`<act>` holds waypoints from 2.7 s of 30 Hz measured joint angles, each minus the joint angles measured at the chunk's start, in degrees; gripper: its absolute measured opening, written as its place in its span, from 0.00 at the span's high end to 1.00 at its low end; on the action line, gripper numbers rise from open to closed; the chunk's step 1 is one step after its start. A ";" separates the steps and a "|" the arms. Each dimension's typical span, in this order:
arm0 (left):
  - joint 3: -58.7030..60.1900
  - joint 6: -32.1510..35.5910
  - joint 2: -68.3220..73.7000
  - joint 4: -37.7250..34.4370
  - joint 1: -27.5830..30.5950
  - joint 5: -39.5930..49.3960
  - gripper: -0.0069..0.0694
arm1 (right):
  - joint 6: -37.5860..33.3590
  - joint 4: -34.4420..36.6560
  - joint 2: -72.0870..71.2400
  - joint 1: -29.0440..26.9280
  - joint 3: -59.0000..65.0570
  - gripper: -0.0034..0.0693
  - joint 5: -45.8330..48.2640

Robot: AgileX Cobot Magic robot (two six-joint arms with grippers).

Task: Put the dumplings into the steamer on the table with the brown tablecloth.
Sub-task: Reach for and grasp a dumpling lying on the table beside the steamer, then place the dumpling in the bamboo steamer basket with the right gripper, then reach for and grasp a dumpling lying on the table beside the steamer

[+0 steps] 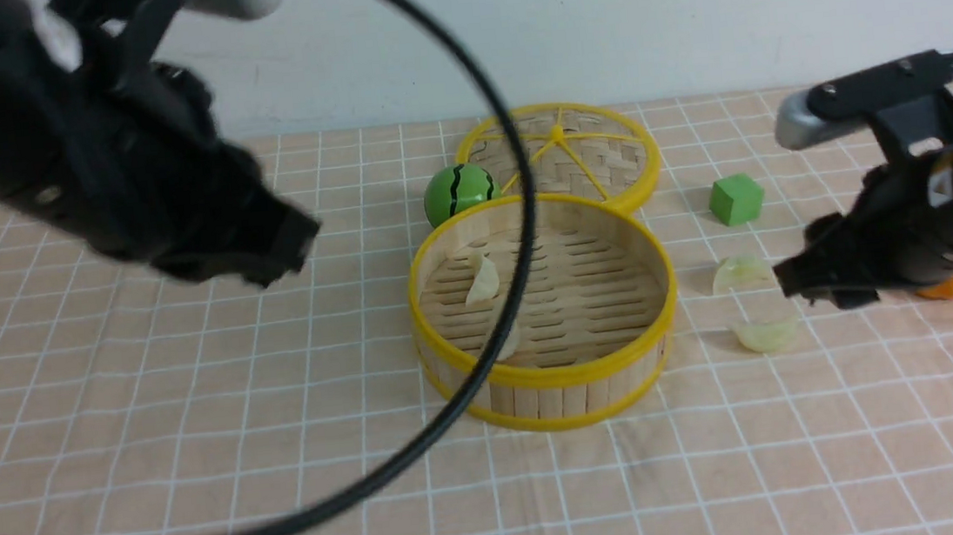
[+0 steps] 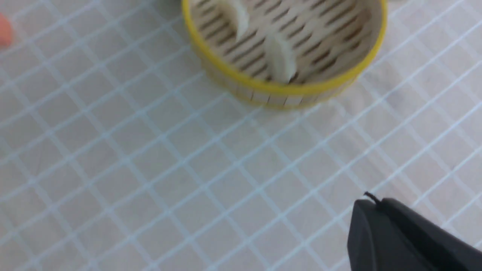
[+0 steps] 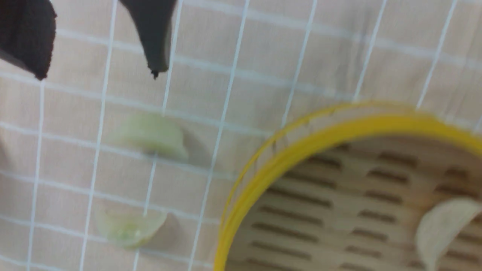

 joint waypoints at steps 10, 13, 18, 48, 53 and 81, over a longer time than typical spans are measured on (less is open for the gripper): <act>34.92 -13.32 -32.34 10.88 0.00 -6.75 0.93 | 4.46 12.26 26.10 -7.06 -19.30 0.39 -0.67; 43.03 -15.85 -39.64 12.87 0.00 -6.93 0.93 | 4.39 13.88 30.51 -7.06 -22.61 0.39 -0.93; 48.94 -16.03 -46.34 14.44 0.00 -4.88 0.93 | 4.69 12.93 32.81 -7.06 -23.90 0.37 -4.17; 55.70 -16.03 -56.46 18.67 0.00 -16.47 0.93 | -7.36 13.99 24.12 -4.10 -24.42 0.72 -2.98; 55.70 -16.03 -56.46 18.61 0.00 -17.11 0.93 | -14.59 24.51 23.84 2.40 -24.47 0.72 -10.29; 55.91 -16.05 -56.46 18.43 0.00 -18.93 0.92 | -28.80 10.17 15.38 -1.03 -20.55 0.22 19.77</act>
